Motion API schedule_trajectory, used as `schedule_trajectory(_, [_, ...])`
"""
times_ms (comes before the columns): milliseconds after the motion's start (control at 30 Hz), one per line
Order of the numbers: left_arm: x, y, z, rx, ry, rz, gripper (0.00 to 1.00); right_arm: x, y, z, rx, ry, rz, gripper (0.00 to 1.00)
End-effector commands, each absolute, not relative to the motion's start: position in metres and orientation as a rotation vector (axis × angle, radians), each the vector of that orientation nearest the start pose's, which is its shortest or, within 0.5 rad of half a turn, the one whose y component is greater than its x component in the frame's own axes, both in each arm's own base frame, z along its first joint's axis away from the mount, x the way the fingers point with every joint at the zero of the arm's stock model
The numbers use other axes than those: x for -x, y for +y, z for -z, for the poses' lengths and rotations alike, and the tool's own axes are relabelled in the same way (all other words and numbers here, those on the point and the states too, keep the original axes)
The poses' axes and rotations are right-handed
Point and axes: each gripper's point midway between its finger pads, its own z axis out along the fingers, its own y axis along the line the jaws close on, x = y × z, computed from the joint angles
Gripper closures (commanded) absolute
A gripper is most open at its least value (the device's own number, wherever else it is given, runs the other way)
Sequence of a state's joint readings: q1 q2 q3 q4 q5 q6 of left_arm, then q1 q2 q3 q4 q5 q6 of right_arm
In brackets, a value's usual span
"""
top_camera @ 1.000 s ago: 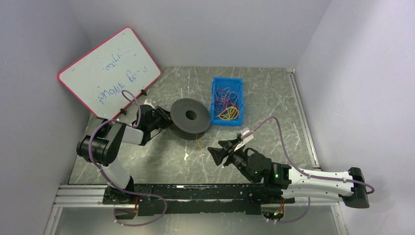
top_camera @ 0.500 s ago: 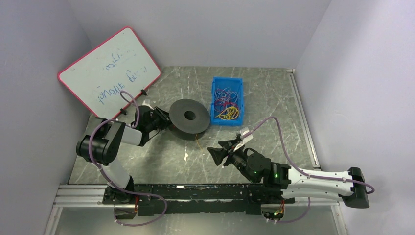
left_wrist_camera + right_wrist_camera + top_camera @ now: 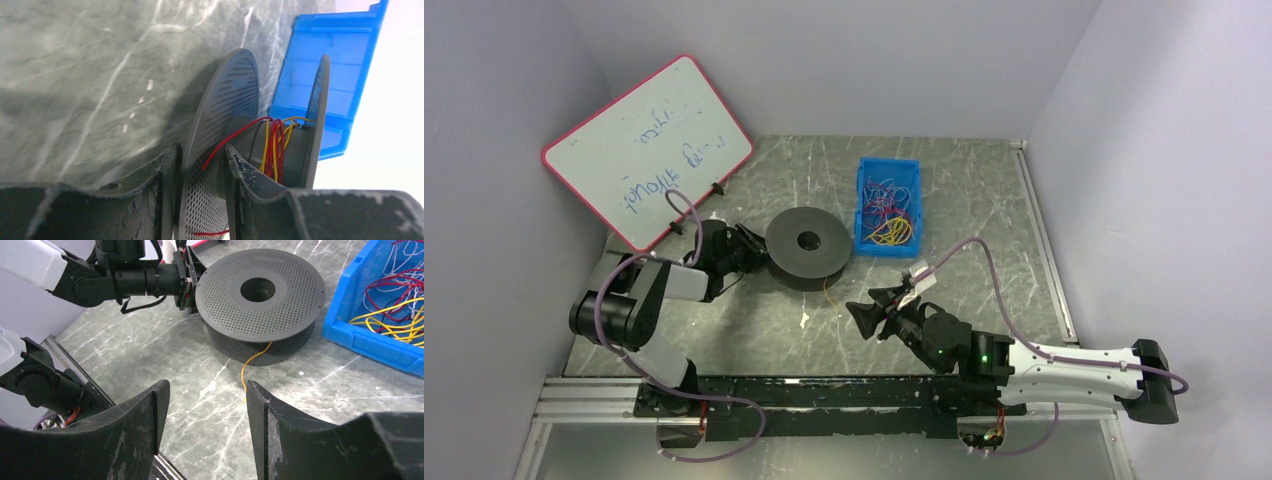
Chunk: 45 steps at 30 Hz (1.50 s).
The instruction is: Wrap the cables
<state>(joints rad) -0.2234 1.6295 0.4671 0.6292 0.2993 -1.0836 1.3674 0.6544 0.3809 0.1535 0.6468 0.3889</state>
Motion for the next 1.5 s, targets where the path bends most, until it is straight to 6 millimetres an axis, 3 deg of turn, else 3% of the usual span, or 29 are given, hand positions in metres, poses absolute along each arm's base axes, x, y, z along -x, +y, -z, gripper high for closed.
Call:
schedule_trajectory(0, [-0.341,-0.154,-0.037,0.781,2.144,1.017,0.60,-0.150,0.255,-0.204,0.306,1.682,-0.788,0.39])
schedule_trajectory(267, [-0.326,-0.144,-0.027,0.824,2.180,1.002,0.60,-0.150,0.257,-0.200,0.307,1.688,-0.792,0.39])
schedule_trajectory(667, [-0.319,-0.127,-0.033,0.819,2.199,0.881,0.59,-0.152,0.259,-0.199,0.312,1.687,-0.775,0.38])
schedule_trajectory(867, [-0.305,-0.110,-0.039,0.848,2.235,0.747,0.59,-0.165,0.245,-0.187,0.290,1.724,-0.646,0.33])
schedule_trajectory(1033, [-0.302,-0.101,-0.066,0.811,2.217,0.688,0.54,-0.186,0.235,-0.174,0.328,1.813,-0.518,0.30])
schedule_trajectory(1200, [-0.299,-0.090,-0.098,0.763,2.178,0.623,0.49,-0.211,0.220,-0.157,0.281,1.929,-0.505,0.29])
schedule_trajectory(1433, [-0.291,-0.082,-0.146,0.665,2.131,0.577,0.37,-0.234,0.206,-0.135,0.154,2.076,-0.519,0.21])
schedule_trajectory(1467, [-0.290,-0.082,-0.153,0.647,2.119,0.575,0.30,-0.237,0.203,-0.133,0.127,2.093,-0.508,0.20])
